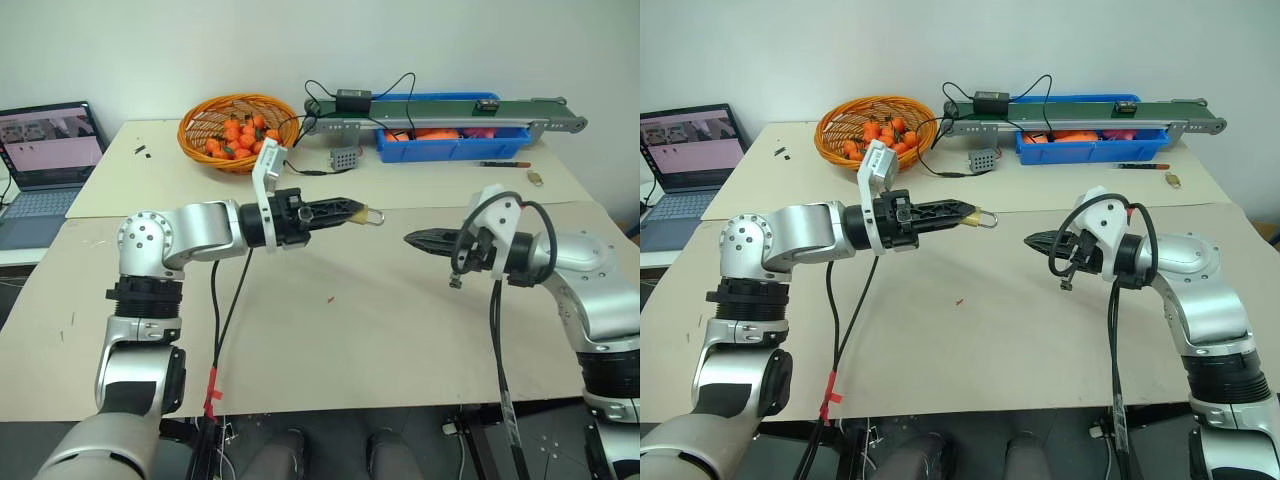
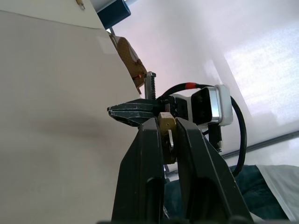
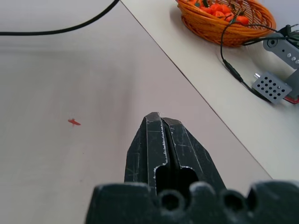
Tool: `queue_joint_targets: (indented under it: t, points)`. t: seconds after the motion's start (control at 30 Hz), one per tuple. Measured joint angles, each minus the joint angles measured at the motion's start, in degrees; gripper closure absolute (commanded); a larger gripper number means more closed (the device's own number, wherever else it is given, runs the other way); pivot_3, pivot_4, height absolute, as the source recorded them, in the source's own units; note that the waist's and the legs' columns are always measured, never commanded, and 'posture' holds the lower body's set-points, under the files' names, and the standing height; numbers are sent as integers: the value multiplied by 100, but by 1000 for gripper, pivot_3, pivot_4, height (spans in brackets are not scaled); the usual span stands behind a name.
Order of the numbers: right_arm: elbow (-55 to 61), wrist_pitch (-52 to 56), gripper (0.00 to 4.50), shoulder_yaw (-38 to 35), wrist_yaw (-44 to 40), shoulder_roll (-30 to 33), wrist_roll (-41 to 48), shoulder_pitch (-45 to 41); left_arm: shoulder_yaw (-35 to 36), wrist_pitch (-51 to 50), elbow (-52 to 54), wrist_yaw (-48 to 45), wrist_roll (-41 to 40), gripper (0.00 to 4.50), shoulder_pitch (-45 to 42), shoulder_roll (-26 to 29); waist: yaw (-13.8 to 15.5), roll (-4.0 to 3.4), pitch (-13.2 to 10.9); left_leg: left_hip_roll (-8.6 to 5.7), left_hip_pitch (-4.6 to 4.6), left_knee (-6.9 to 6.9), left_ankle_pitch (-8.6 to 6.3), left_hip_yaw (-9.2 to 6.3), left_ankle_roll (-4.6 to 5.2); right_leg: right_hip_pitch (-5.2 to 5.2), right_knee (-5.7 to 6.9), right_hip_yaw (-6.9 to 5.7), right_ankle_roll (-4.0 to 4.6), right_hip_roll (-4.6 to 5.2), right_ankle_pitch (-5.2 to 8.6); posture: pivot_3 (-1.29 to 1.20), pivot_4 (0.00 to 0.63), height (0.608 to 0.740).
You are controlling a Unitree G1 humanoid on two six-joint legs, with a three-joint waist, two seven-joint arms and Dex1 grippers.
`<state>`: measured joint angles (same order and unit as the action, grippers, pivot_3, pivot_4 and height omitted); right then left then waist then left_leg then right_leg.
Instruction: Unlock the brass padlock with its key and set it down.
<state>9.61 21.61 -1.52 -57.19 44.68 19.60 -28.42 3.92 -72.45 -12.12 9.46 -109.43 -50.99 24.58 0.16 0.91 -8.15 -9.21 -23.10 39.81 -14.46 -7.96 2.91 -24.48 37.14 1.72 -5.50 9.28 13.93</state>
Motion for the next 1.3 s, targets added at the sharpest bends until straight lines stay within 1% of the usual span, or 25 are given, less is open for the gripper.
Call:
queue_joint_targets:
  t: [0.33, 0.53, 1.1, 1.3]
  points:
    - [249, 164, 4468, 43, 92, -50, 91, -193, -112, 124, 2, -32, -9, 4500, 0, -124, 0, 0, 0, 2, 4, -1, -2, 15, 4, -2, 1, 14, 0, -3, 0, 0, 150, 740]
    - [367, 269, 4468, 51, 94, -49, 165, -255, -158, 122, 7, -165, 161, 4500, 0, -127, 1, 0, 0, 2, 5, -1, -3, 18, 4, -2, 1, 16, 0, -3, 0, 0, 150, 740]
    - [818, 938, 4468, 38, 101, -33, 641, -632, -157, 113, 6, -414, 365, 4500, -1, -164, 2, 1, 0, 3, 4, -1, -5, 24, 7, -5, 0, 22, -1, -3, 0, 0, 150, 740]
    - [878, 1089, 4468, 32, 104, -1, 654, -689, -149, 115, 6, -479, 391, 4500, -2, -166, 10, 1, -1, 3, 3, -1, -5, 25, 9, -6, 0, 22, -1, -3, -1, 0, 150, 740]
